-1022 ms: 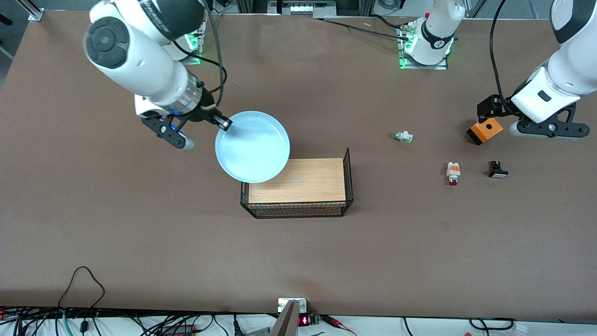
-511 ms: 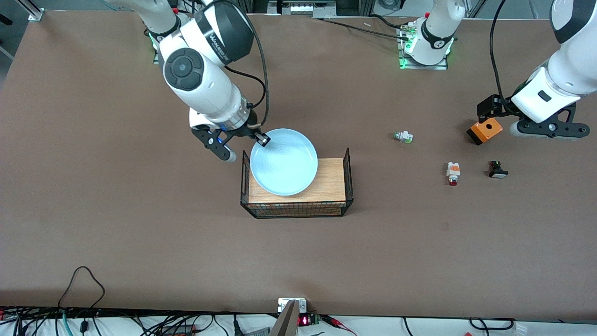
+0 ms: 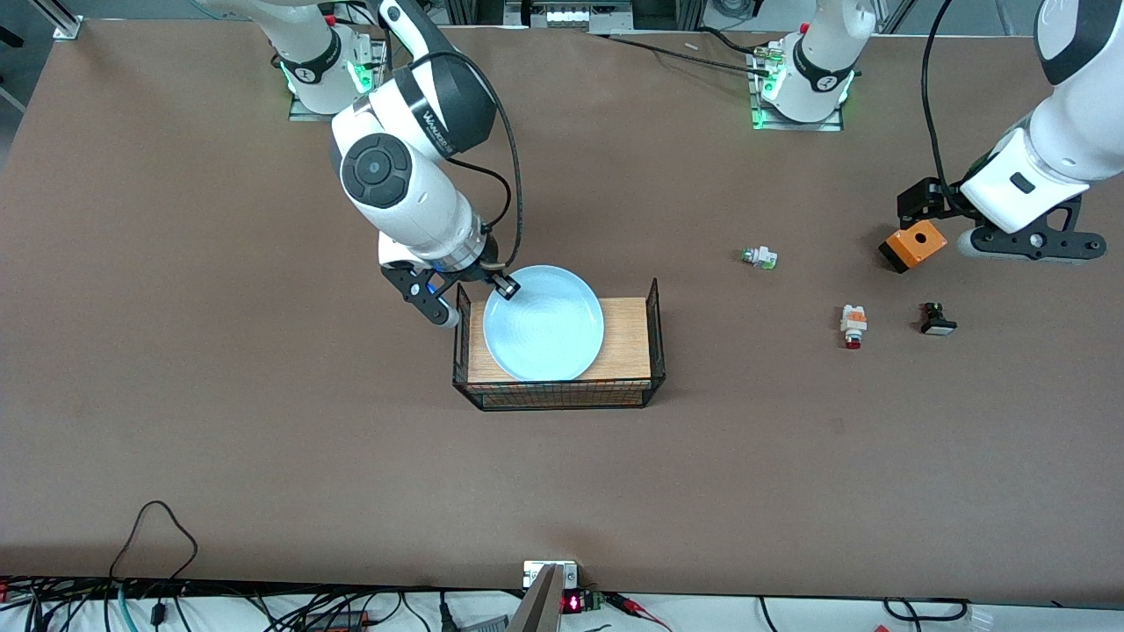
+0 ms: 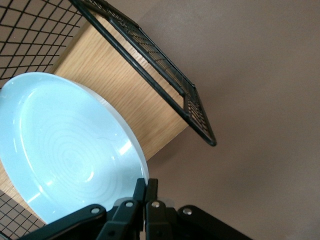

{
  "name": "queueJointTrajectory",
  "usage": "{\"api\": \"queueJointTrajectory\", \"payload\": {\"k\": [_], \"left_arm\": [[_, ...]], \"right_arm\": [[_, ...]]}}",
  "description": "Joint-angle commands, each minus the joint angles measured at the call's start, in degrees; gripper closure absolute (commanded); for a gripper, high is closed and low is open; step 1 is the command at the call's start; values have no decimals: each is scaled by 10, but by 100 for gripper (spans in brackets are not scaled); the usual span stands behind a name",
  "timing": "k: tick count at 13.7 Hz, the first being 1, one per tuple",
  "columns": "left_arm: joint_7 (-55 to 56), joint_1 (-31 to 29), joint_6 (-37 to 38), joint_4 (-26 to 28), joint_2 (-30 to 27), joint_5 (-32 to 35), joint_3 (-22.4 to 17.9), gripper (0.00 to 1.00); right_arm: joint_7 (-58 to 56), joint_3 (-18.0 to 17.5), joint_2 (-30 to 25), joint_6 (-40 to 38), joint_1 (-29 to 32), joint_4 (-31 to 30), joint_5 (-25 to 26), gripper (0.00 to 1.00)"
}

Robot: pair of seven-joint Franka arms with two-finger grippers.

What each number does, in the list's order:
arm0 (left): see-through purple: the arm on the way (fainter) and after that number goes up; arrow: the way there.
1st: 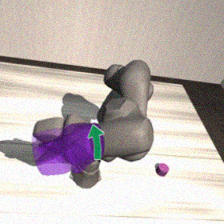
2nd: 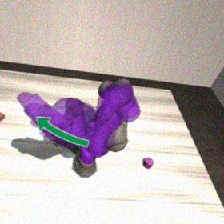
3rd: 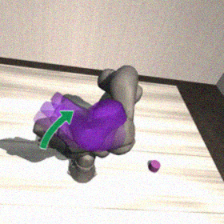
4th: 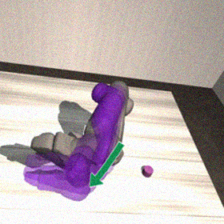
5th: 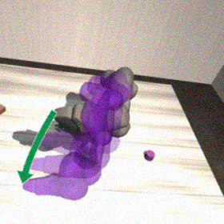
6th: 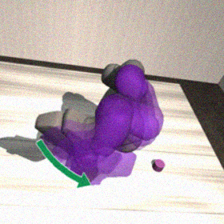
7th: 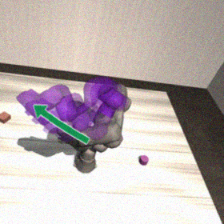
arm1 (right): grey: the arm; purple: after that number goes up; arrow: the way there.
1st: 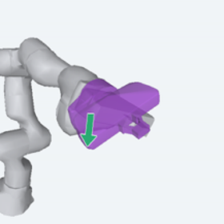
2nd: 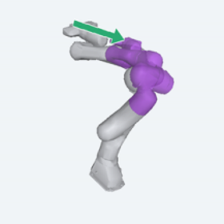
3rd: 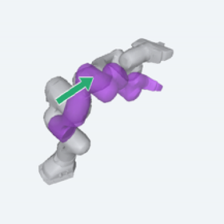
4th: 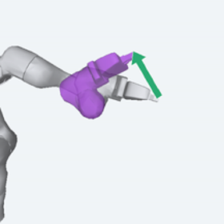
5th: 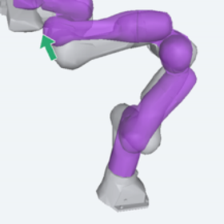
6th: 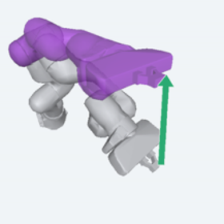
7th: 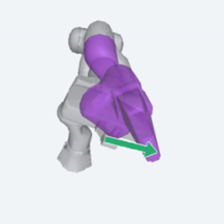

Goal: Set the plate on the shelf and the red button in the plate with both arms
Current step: 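Lower the plate onto the wooden tray while the left gripper reaches the button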

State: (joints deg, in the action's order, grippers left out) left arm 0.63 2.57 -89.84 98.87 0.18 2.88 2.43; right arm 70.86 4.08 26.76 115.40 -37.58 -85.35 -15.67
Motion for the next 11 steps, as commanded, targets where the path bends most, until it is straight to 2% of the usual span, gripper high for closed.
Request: {"api": "queueJointTrajectory", "payload": {"k": [1,4,6,7,8,9,10,11], "left_arm": [[5,11,40,-10,22,-11,-1,0],[-5,10,47,-35,76,-4,-1,0],[-20,4,40,-30,108,-2,-2,0],[-20,2,16,-25,124,-1,-2,0],[-21,2,-15,-8,132,3,-3,0],[-21,2,-61,17,136,21,-3,0],[-23,1,-115,52,136,47,-3,0],[-26,-5,-162,81,135,55,-3,0]], "right_arm": [[3,7,4,7,-5,13,-30,100],[1,7,19,11,-7,12,-28,100],[-17,7,22,30,-7,5,-26,100],[-32,8,22,32,-7,-3,-27,100],[-38,8,22,33,-7,-5,-27,95],[-40,8,22,33,-7,-5,-23,24],[-50,8,19,33,-7,-4,-22,0],[-57,8,14,32,-5,-4,-22,0]]}}
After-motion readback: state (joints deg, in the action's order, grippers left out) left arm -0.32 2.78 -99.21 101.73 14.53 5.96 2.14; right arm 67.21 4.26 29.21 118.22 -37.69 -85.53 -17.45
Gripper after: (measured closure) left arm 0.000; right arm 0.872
